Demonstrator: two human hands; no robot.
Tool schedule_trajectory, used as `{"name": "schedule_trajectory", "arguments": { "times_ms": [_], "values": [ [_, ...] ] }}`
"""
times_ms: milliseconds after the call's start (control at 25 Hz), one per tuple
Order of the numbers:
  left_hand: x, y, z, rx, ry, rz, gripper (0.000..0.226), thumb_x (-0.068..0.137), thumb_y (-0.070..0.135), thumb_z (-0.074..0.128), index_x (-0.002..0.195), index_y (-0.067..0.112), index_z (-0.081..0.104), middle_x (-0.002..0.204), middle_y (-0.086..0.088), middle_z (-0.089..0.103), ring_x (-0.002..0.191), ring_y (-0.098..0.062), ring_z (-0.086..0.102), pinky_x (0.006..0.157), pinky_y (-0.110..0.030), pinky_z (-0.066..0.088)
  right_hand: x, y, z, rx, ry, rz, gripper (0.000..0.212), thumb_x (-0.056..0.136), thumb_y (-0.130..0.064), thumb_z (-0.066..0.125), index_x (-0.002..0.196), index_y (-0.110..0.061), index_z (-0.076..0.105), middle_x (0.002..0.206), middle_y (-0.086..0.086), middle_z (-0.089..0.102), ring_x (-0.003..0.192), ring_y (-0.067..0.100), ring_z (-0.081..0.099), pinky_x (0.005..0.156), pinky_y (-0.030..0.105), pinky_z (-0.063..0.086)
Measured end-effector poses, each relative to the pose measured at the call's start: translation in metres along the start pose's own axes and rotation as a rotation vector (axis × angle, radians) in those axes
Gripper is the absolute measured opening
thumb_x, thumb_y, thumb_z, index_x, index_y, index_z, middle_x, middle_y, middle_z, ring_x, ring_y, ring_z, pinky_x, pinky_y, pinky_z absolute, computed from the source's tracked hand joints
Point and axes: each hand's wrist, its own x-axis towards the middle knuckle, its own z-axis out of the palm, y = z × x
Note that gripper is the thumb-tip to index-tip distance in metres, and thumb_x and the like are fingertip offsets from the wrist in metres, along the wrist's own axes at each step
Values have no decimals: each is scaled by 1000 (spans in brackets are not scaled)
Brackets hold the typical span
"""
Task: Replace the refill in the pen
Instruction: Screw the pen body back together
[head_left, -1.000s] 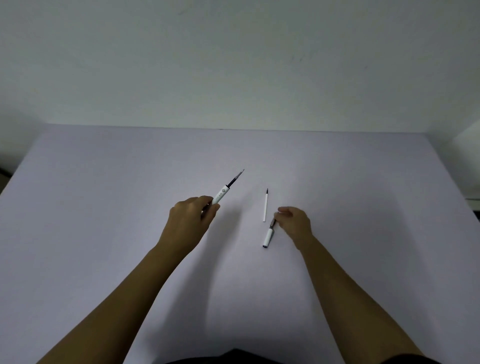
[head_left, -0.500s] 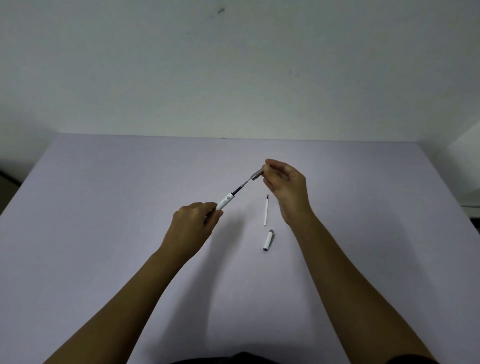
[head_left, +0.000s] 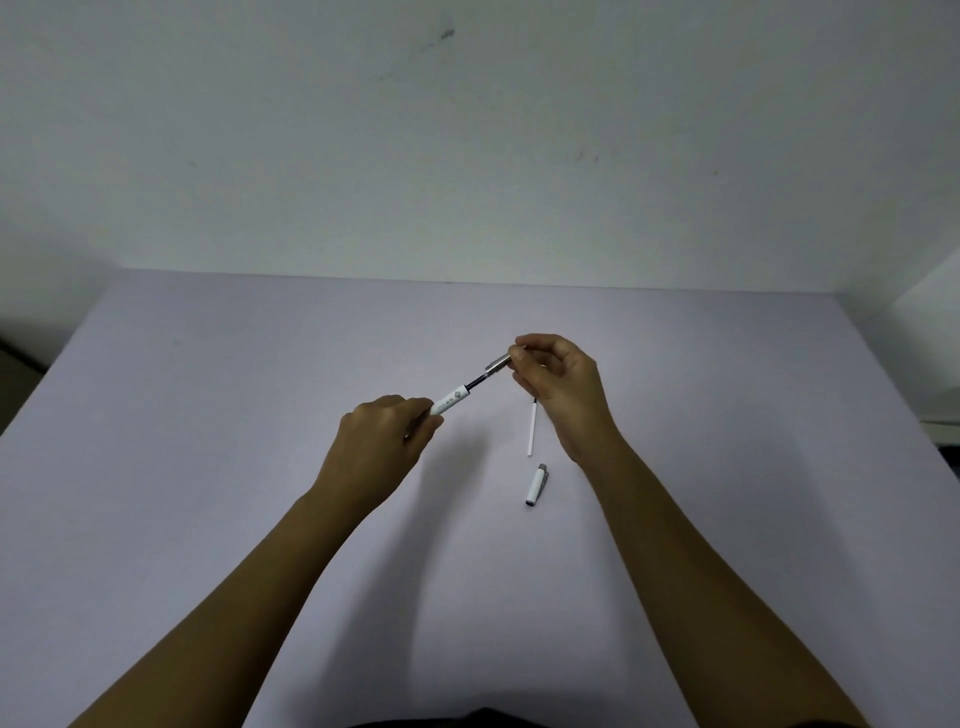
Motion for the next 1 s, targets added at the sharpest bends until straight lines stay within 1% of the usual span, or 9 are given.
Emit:
{"name": "schedule_trajectory", "arguments": {
  "times_ms": [80, 160, 280, 400, 560, 720, 760, 880, 1000],
  "values": [
    [2, -4, -5, 9, -4, 8, 15, 88, 25, 59, 85, 14, 69, 57, 1, 48, 50, -24, 47, 44, -18, 22, -2, 0, -4, -55, -27, -11, 9, 83, -12, 67, 86, -20, 66, 84, 2, 68, 83, 15, 66, 88, 34, 53],
    [3, -8, -9, -4, -11, 38, 17, 88, 26, 56, 90, 16, 69, 59, 2, 47, 51, -23, 45, 45, -16, 23, -4, 1, -6, -96, -60, -15, 8, 83, -12, 67, 85, -19, 65, 86, 2, 68, 83, 14, 67, 89, 34, 54],
    [4, -11, -12, -11, -46, 72, 25, 87, 31, 48, 93, 17, 68, 60, -1, 49, 52, -25, 48, 46, -18, 25, -9, 4, -8, -124, -113, -10, 10, 83, -11, 67, 83, -21, 65, 91, 3, 69, 81, 9, 68, 89, 33, 54],
    [4, -15, -12, 14, -54, 73, 27, 87, 32, 46, 91, 16, 67, 59, 1, 45, 53, -26, 49, 44, -21, 23, -12, 5, -8, -154, -154, -30, 12, 83, -10, 67, 83, -22, 64, 94, 2, 70, 84, 8, 68, 88, 30, 54],
    [4, -17, -12, 4, -97, 85, 23, 91, 30, 48, 89, 15, 66, 59, 0, 45, 55, -27, 49, 48, -27, 31, -11, 6, -10, -239, -123, -81, 11, 83, -11, 68, 82, -22, 64, 95, 1, 71, 86, 10, 69, 88, 33, 55],
    [5, -13, -14, -10, -95, 94, 23, 90, 30, 48, 89, 16, 65, 57, 1, 43, 53, -26, 47, 48, -27, 31, -14, 6, -8, -228, -123, -82, 10, 82, -10, 68, 82, -19, 64, 97, 6, 71, 88, 18, 70, 82, 28, 54],
    [6, -11, -14, -7, -92, 96, 24, 89, 31, 47, 89, 15, 65, 56, 1, 43, 52, -27, 47, 47, -27, 30, -15, 6, -7, -231, -138, -82, 10, 82, -10, 68, 83, -19, 65, 96, 6, 71, 88, 17, 70, 83, 29, 55],
    [8, -8, -15, 0, -88, 111, 24, 88, 29, 48, 89, 14, 66, 55, 0, 43, 51, -27, 47, 47, -27, 32, -17, 7, -4, -227, -144, -87, 9, 83, -10, 67, 83, -18, 65, 94, 3, 71, 85, 8, 68, 86, 32, 55],
    [8, -7, -16, 4, -103, 122, 15, 91, 23, 55, 89, 13, 66, 57, -1, 45, 52, -28, 48, 47, -28, 32, -18, 7, -3, -260, -136, -106, 7, 83, -10, 67, 85, -16, 64, 95, 4, 71, 86, 9, 68, 88, 34, 56]
  ]
}}
